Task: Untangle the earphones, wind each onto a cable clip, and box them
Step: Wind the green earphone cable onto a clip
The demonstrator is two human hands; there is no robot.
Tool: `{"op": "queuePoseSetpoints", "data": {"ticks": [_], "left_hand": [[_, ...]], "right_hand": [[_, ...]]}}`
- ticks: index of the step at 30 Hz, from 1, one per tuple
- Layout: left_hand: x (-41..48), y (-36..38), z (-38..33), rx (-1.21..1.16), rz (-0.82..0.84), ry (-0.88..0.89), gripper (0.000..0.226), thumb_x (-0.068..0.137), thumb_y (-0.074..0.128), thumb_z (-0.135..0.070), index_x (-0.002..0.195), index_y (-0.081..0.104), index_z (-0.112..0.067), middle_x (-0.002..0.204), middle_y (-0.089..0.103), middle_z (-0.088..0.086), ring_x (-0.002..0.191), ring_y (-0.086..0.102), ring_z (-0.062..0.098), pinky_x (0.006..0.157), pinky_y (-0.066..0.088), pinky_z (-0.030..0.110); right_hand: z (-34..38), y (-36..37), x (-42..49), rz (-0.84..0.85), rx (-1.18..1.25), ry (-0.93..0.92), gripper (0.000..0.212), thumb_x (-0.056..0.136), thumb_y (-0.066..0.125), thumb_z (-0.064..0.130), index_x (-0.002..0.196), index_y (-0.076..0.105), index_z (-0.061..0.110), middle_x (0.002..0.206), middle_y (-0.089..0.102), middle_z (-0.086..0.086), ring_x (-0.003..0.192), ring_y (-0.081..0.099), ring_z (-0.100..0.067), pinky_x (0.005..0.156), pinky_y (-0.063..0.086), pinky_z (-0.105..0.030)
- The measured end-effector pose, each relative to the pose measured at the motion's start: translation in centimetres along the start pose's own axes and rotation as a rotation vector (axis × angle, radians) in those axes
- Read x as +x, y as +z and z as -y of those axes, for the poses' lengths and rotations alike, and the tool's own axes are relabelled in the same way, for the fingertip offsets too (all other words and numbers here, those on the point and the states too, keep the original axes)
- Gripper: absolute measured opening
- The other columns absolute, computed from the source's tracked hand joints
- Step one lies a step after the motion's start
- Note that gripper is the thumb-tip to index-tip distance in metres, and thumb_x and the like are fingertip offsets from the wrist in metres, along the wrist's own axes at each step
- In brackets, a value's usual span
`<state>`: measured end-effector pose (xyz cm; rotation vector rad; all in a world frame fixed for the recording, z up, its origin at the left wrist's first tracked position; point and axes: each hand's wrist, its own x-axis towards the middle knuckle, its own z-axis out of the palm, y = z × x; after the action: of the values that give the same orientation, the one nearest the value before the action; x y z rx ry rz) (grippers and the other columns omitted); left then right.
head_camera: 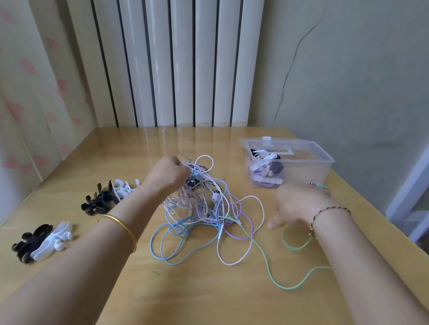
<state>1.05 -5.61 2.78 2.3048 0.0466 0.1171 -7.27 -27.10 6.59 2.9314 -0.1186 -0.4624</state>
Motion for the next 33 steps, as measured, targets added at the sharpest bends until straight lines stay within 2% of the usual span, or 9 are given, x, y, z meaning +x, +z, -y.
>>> {"op": "queuePoseSetpoints", "data": {"ticks": [4, 10, 17, 21, 24, 28, 30, 31, 33], "left_hand": [[-0.2, 0.2, -0.4, -0.033, 0.025, 0.009, 0.020, 0.086, 0.049, -0.009, 0.066, 0.045, -0.010, 0.063, 0.045, 0.006, 0.066, 0.041, 0.024, 0.054, 0.028, 0.029], [-0.6, -0.4, -0.9, -0.245, 0.020, 0.057, 0.006, 0.087, 0.048, -0.007, 0.085, 0.054, -0.006, 0.073, 0.047, 0.009, 0.069, 0.040, 0.019, 0.060, 0.030, 0.029], [-0.7, -0.7, -0.5, -0.348, -0.076, 0.004, 0.014, 0.092, 0.039, -0.004, 0.083, 0.047, -0.011, 0.067, 0.048, 0.006, 0.056, 0.049, 0.021, 0.055, 0.040, 0.027], [-0.1, -0.1, 0.7, -0.318, -0.059, -0.101, 0.016, 0.087, 0.036, 0.000, 0.077, 0.044, -0.011, 0.062, 0.045, 0.010, 0.053, 0.043, 0.022, 0.064, 0.048, 0.042], [-0.1, 0.1, 1.2, -0.275, 0.006, -0.161, 0.016, 0.087, 0.036, 0.001, 0.076, 0.043, -0.008, 0.063, 0.045, 0.011, 0.052, 0.041, 0.022, 0.055, 0.041, 0.030], [-0.4, 0.1, 0.6, -0.231, 0.017, -0.227, 0.014, 0.081, 0.041, -0.001, 0.074, 0.052, 0.002, 0.067, 0.052, 0.019, 0.050, 0.050, 0.026, 0.044, 0.043, 0.023], [-0.5, 0.0, -0.1, -0.156, -0.011, -0.263, 0.032, 0.075, 0.048, -0.014, 0.101, 0.058, 0.003, 0.100, 0.057, 0.028, 0.085, 0.061, 0.038, 0.071, 0.056, 0.041], [-0.8, -0.1, -0.5, -0.063, -0.045, -0.269, 0.043, 0.076, 0.051, -0.019, 0.116, 0.055, -0.004, 0.119, 0.051, 0.024, 0.109, 0.052, 0.039, 0.093, 0.048, 0.043], [-1.7, 0.0, -1.6, 0.028, -0.137, -0.160, 0.049, 0.079, 0.055, -0.018, 0.128, 0.047, -0.015, 0.132, 0.039, 0.016, 0.126, 0.035, 0.034, 0.104, 0.033, 0.040]], "right_hand": [[1.5, 2.2, 0.9, -0.159, 0.440, -0.244, 0.035, 0.088, 0.061, 0.039, 0.088, 0.066, 0.004, 0.074, 0.054, -0.006, 0.071, 0.047, -0.020, 0.063, 0.038, -0.030], [2.7, 4.7, 2.5, -0.204, 0.599, -0.367, 0.015, 0.085, 0.065, 0.018, 0.071, 0.062, 0.015, 0.076, 0.065, -0.002, 0.070, 0.056, -0.016, 0.067, 0.045, -0.028], [0.4, 2.4, 1.9, -0.481, 1.877, -0.274, 0.026, 0.083, 0.043, -0.002, 0.061, 0.048, 0.009, 0.056, 0.055, -0.006, 0.063, 0.052, -0.023, 0.058, 0.043, -0.030], [-1.0, 0.3, 1.2, -0.617, 2.213, -0.262, 0.019, 0.081, 0.045, 0.004, 0.064, 0.043, 0.012, 0.065, 0.058, -0.006, 0.062, 0.059, -0.020, 0.062, 0.050, -0.029], [-1.5, -1.0, 0.5, -0.543, 2.406, -0.304, 0.024, 0.087, 0.040, 0.009, 0.064, 0.041, 0.015, 0.072, 0.064, -0.006, 0.072, 0.066, -0.021, 0.075, 0.055, -0.032], [-1.3, -1.8, 0.2, -0.432, 2.420, -0.295, 0.024, 0.087, 0.036, 0.012, 0.063, 0.035, 0.017, 0.051, 0.044, -0.001, 0.038, 0.041, -0.015, 0.043, 0.046, -0.022], [-0.7, -1.7, 0.1, -0.471, 2.218, -0.288, 0.023, 0.086, 0.037, 0.009, 0.064, 0.036, 0.017, 0.048, 0.040, 0.000, 0.035, 0.024, -0.012, 0.038, 0.024, -0.015], [-0.3, -1.6, 0.0, -0.483, 2.138, -0.311, 0.023, 0.086, 0.038, 0.007, 0.065, 0.037, 0.016, 0.046, 0.040, 0.000, 0.035, 0.020, -0.012, 0.039, 0.018, -0.015], [0.8, -1.4, -0.2, -0.497, 2.033, -0.365, 0.023, 0.089, 0.039, 0.005, 0.069, 0.038, 0.015, 0.044, 0.039, 0.003, 0.038, 0.017, -0.011, 0.041, 0.012, -0.017]]}}
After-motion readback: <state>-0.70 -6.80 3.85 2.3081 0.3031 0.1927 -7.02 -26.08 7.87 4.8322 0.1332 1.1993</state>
